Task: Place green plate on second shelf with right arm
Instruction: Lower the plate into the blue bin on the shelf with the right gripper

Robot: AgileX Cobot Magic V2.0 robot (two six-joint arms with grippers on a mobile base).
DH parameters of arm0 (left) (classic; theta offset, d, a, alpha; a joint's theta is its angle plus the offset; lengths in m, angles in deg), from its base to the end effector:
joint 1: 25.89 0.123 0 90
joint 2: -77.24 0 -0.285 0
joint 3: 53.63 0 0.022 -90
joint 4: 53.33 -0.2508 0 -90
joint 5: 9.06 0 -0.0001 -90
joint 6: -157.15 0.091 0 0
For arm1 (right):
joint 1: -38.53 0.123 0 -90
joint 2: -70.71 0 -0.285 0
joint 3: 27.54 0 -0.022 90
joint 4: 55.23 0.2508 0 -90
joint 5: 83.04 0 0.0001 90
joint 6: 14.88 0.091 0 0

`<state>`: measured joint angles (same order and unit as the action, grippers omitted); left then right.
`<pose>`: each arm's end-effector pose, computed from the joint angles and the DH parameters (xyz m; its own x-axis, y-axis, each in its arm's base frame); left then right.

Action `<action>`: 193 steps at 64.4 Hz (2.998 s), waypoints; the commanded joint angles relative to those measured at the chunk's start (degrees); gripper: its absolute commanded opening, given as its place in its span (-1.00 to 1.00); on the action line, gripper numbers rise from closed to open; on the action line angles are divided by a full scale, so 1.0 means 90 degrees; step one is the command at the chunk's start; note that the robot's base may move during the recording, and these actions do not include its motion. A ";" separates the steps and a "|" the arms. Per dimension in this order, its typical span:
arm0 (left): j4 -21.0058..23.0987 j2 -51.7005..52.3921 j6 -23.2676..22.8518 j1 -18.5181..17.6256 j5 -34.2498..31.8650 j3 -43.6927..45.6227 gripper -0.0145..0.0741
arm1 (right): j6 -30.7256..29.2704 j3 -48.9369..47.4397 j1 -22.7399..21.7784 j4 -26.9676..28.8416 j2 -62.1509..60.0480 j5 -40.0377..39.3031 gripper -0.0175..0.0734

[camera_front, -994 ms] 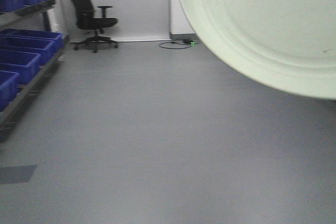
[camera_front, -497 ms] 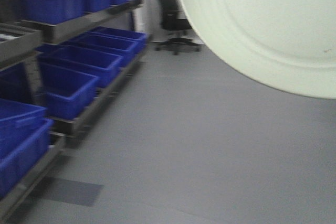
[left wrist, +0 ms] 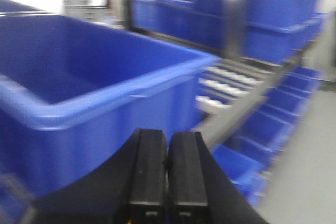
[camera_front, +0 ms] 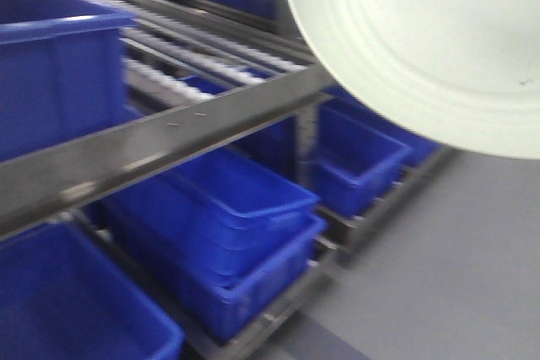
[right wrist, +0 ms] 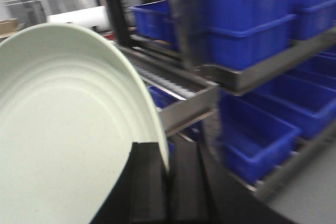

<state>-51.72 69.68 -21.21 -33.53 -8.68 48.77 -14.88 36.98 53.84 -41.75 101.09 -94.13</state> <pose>0.0558 -0.0075 0.2106 0.0771 -0.0098 -0.9970 0.1331 0.9911 0.0005 0.0940 0.0215 0.2769 0.0458 0.2497 -0.9672 -0.2376 0.9432 0.2323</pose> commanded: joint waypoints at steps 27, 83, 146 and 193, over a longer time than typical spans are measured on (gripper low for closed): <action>0.0036 0.0100 -0.0016 -0.0013 -0.0531 -0.0253 -0.38 | 0.0084 -0.0214 -0.0051 0.0026 0.0017 -0.0719 -0.56; 0.0036 0.0100 -0.0016 -0.0013 -0.0531 -0.0253 -0.38 | 0.0084 -0.0214 -0.0051 0.0026 0.0017 -0.0719 -0.56; 0.0036 0.0100 -0.0016 -0.0013 -0.0531 -0.0253 -0.38 | -0.1356 -0.2393 -0.0051 0.0032 0.2273 -0.1261 -0.56; 0.0036 0.0100 -0.0016 -0.0013 -0.0531 -0.0253 -0.38 | -0.1459 -0.3329 -0.2046 0.1569 0.4957 -0.2425 -0.55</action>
<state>-51.72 69.68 -21.21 -33.53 -8.68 48.77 -27.87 9.48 37.17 -27.22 144.79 -110.67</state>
